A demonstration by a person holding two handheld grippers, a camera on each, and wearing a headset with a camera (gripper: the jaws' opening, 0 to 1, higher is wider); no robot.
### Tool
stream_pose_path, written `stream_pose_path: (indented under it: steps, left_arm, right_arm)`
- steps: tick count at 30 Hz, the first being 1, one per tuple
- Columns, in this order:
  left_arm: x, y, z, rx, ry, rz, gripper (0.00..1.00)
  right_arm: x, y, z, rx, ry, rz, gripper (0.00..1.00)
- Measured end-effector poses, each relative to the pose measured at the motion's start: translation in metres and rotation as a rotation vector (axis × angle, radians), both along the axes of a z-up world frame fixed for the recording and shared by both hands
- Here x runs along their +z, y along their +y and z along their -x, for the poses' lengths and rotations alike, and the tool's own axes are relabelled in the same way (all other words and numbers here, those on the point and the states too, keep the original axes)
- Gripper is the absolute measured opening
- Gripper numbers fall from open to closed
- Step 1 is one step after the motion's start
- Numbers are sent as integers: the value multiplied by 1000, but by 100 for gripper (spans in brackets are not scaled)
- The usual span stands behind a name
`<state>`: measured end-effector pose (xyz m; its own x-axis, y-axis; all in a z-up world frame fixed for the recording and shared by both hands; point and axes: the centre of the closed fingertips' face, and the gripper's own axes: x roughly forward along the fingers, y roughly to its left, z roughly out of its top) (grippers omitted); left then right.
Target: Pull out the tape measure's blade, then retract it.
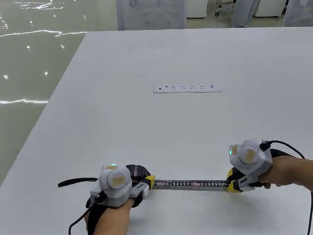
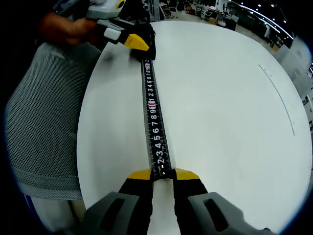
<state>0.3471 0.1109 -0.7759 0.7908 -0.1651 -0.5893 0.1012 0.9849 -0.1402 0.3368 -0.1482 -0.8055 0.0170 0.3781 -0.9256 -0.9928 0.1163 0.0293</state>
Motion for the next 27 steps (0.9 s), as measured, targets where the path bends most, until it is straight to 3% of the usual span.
stream_pose_path:
  steps: [27]
  left_arm:
    - [-1,0,0,-5,8,12,61]
  right_arm:
    - [0,15,0,11,-2,0,11]
